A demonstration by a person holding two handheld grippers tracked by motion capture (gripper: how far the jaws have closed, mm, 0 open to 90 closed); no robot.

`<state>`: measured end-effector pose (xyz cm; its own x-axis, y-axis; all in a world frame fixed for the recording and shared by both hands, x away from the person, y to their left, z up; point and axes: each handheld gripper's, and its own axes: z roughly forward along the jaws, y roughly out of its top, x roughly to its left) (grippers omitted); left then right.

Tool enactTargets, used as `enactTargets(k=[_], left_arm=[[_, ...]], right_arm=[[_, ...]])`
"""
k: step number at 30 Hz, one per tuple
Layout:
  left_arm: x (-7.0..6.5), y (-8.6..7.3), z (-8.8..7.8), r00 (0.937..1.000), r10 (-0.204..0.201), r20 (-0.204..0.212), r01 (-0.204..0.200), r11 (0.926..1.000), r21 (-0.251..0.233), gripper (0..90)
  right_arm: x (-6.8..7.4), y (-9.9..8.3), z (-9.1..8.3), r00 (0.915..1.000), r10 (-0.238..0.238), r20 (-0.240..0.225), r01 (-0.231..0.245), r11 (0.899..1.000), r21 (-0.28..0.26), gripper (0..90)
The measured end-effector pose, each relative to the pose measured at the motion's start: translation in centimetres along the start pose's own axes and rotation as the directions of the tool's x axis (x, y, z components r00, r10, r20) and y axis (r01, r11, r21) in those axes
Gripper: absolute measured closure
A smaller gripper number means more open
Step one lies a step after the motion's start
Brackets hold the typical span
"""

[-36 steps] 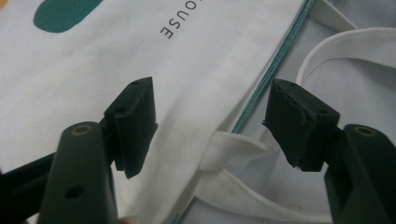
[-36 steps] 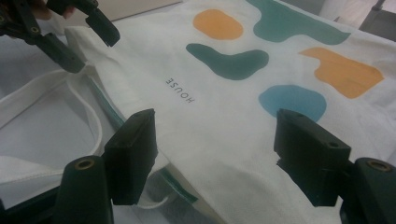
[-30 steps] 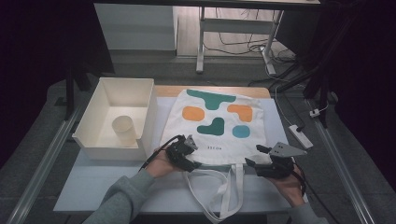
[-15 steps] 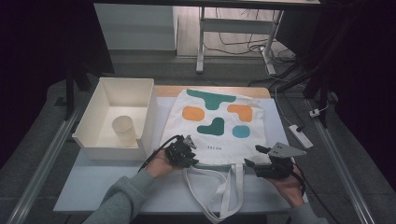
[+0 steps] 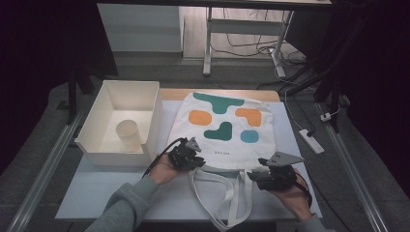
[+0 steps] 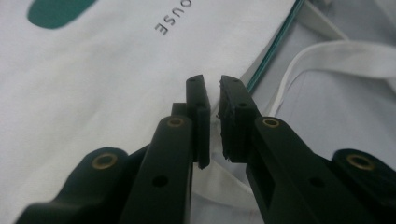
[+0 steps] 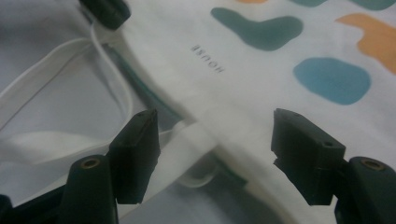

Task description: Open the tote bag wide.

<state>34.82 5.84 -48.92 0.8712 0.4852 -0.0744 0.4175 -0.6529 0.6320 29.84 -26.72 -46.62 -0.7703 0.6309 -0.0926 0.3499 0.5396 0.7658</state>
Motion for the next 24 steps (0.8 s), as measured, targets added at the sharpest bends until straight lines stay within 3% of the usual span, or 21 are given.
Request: enactTargets(k=[4,6,10,17,19,21,22,24], left_arm=[[0.3,0.0,-0.9,0.9997,-0.022,0.012,0.023,0.9987,-0.045,82.1],[0.4,0.0,-1.4,0.9996,-0.027,0.007,0.028,0.9969,-0.074,82.1],[0.4,0.2,-1.6,0.9997,-0.022,0.005,0.023,0.9961,-0.085,82.1],[0.7,0.1,-1.8,0.999,-0.038,0.021,0.04,0.9945,-0.097,82.1],[0.7,0.1,-1.9,0.9991,-0.038,0.017,0.039,0.994,-0.102,82.1],[0.6,0.1,-1.8,0.9991,-0.039,0.017,0.04,0.9939,-0.102,82.1],[0.7,0.1,-1.8,0.9992,-0.038,0.015,0.039,0.9943,-0.099,82.1],[0.7,0.1,-1.8,0.9991,-0.039,0.017,0.04,0.9941,-0.101,82.1]], right_arm=[[1.2,-0.5,-0.1,0.9999,-0.005,-0.01,0.005,0.999,0.038,33.5],[2.3,-1.3,-0.2,0.9998,0.017,-0.009,-0.017,0.997,0.079,34.6],[3.5,-2.2,-0.2,0.9987,0.047,-0.022,-0.044,0.992,0.117,36.3],[4.6,-2.1,0.0,0.999,0.026,-0.036,-0.021,0.992,0.125,44.8],[4.4,-2.2,0.1,0.9983,0.028,-0.052,-0.021,0.992,0.125,55.3],[4.4,-2.2,0.1,0.9981,0.028,-0.055,-0.021,0.992,0.126,58.2],[4.3,-2.2,0.2,0.998,0.02,-0.059,-0.013,0.992,0.129,66.4],[4.4,-2.0,0.1,0.9983,-0.001,-0.059,0.009,0.992,0.129,73.5]])
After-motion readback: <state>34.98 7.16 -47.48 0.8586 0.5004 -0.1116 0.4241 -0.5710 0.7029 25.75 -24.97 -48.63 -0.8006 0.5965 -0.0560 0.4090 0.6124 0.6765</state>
